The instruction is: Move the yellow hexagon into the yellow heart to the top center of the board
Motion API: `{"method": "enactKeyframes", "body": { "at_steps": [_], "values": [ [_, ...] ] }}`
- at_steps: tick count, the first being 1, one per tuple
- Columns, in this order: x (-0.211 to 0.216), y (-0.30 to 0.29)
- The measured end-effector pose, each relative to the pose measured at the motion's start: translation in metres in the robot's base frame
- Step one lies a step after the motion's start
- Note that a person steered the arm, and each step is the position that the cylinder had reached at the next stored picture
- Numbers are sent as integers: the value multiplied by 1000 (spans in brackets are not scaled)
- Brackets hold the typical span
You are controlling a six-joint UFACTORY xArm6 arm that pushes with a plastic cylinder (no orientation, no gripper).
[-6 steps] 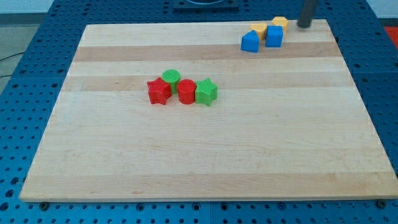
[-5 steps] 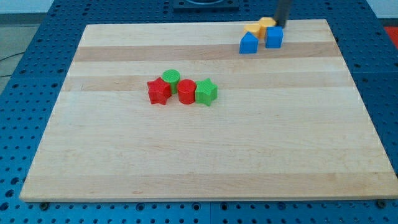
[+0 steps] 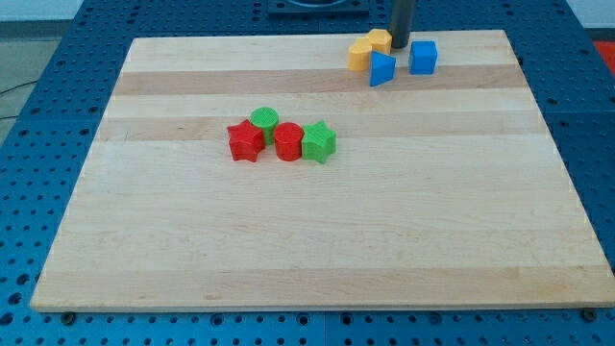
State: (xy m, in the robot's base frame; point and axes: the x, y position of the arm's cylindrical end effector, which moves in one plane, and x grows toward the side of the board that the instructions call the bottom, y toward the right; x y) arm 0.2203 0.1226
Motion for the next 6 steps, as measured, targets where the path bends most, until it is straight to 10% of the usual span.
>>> {"method": "enactKeyframes", "body": {
  "at_steps": [6],
  "values": [
    [47, -21]
  ]
}}
